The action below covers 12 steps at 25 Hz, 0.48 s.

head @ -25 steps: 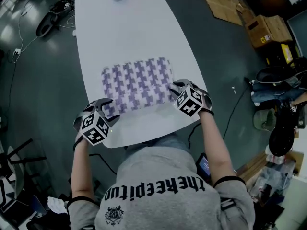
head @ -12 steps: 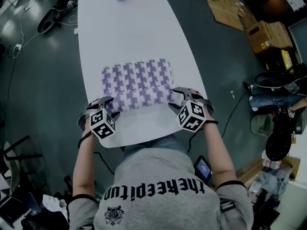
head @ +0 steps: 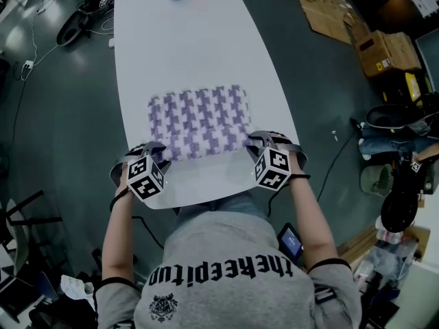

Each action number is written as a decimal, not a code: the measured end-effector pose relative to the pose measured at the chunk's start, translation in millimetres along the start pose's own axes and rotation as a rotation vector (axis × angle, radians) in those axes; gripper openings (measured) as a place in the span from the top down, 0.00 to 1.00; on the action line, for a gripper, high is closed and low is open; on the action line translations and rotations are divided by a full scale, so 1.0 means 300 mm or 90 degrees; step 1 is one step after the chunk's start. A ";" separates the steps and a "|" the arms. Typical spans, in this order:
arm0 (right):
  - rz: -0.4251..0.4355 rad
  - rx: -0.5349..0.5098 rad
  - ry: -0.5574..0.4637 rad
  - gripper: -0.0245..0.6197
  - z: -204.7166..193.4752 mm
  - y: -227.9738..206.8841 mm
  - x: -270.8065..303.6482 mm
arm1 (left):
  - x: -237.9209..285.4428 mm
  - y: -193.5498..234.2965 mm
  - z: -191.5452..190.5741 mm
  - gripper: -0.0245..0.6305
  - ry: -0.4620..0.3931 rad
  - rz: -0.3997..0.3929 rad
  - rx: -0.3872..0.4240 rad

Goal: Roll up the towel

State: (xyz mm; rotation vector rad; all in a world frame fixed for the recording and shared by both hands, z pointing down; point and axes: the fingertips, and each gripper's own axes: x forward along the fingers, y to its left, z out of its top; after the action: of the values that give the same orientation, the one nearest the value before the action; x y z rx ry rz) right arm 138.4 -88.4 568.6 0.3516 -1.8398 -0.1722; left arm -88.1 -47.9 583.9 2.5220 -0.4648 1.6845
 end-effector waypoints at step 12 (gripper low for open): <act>0.116 0.083 -0.011 0.80 -0.029 0.137 -0.065 | -0.035 -0.156 -0.008 0.71 -0.027 -0.103 0.001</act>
State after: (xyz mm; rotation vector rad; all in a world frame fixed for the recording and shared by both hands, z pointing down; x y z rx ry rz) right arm 145.5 -42.9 565.3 0.2721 -1.8947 0.0711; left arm -80.6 -0.7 580.2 2.5244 -0.2545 1.5786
